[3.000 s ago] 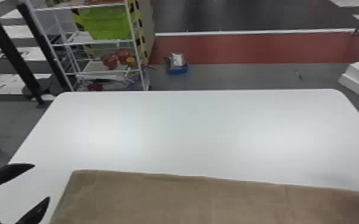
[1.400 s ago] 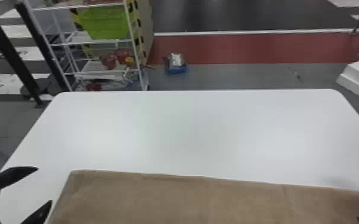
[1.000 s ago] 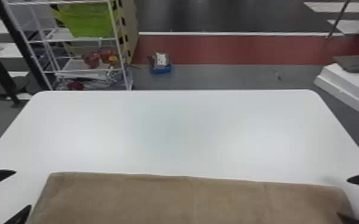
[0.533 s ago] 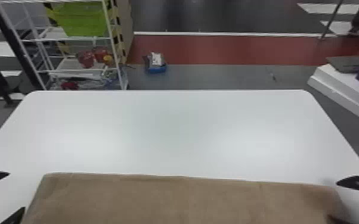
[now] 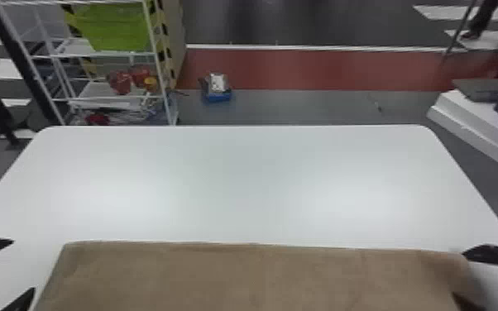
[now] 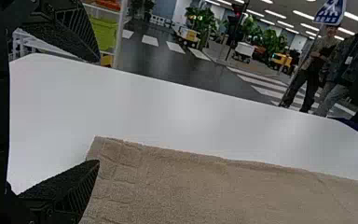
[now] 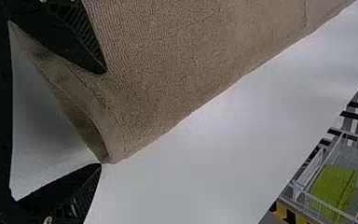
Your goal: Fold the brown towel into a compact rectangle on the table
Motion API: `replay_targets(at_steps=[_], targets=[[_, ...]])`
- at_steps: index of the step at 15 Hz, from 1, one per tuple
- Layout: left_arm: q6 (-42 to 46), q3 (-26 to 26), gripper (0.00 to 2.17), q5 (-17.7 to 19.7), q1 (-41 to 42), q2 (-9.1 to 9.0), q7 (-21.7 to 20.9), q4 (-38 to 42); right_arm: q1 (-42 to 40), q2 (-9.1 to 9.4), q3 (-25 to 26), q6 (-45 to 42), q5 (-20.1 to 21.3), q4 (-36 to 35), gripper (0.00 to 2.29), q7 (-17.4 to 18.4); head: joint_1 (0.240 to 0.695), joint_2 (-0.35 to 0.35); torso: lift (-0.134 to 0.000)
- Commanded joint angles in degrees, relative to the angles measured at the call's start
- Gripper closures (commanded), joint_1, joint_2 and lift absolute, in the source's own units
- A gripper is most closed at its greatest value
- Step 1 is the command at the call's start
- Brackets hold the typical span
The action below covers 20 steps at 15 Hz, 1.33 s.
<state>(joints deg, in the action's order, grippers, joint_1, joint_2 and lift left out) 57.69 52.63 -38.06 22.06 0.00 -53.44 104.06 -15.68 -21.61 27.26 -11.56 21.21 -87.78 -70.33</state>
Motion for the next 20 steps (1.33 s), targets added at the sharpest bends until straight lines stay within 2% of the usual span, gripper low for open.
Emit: replay_targets(at_steps=[1, 3, 5, 8, 9, 12, 14, 17, 20], targets=[[0.0, -0.1, 0.12, 0.0, 0.0, -0.15, 0.0, 0.2, 0.2, -0.1, -0.2, 0.6, 0.0, -0.3, 0.06, 0.1, 0.695, -0.009, -0.134], [0.0, 0.0, 0.12, 0.0, 0.0, -0.15, 0.0, 0.9, 0.1, 0.25, 1.1, 1.3, -3.4, -2.1, 0.06, -0.3, 0.695, -0.01, -0.134], [-0.2, 0.1, 0.12, 0.0, 0.0, -0.15, 0.0, 1.3, -0.4, 0.78, 1.8, 1.5, -4.7, -3.4, 0.06, -0.3, 0.695, -0.009, -0.134], [-0.7, 0.0, 0.12, 1.5, 0.1, -0.15, -0.3, 2.3, -1.3, 1.22, 3.6, 1.5, -10.1, -4.6, 0.06, -0.9, 0.695, -0.006, -0.134], [-1.4, -0.2, 0.13, 2.2, 0.1, -0.15, -1.1, 2.4, -1.4, 1.22, 4.3, 1.7, -12.3, -4.5, 0.06, -1.3, 0.695, -0.004, -0.134], [-9.7, -1.7, 0.17, 7.3, 0.3, -0.15, -5.0, 3.0, -1.4, 1.4, 5.3, 1.5, -14.4, -4.4, 0.06, -1.2, 0.695, -0.009, -0.134], [-24.6, -4.2, 0.21, 12.6, 1.8, -0.15, -5.5, 5.2, -1.4, 1.48, 6.1, 1.3, -15.6, -4.4, 0.06, -1.0, 0.695, -0.004, -0.134], [-62.2, -7.9, 0.21, 21.2, 3.4, -0.15, -8.2, 12.0, -1.3, 1.4, 6.8, 0.6, -15.7, -4.3, 0.06, -0.9, 0.695, 0.019, -0.134], [-88.9, -9.9, 0.21, 26.7, 4.7, -0.15, -9.1, 17.1, -1.1, 1.22, 6.9, -0.1, -15.6, -3.3, 0.06, -0.5, 0.695, 0.052, -0.134]])
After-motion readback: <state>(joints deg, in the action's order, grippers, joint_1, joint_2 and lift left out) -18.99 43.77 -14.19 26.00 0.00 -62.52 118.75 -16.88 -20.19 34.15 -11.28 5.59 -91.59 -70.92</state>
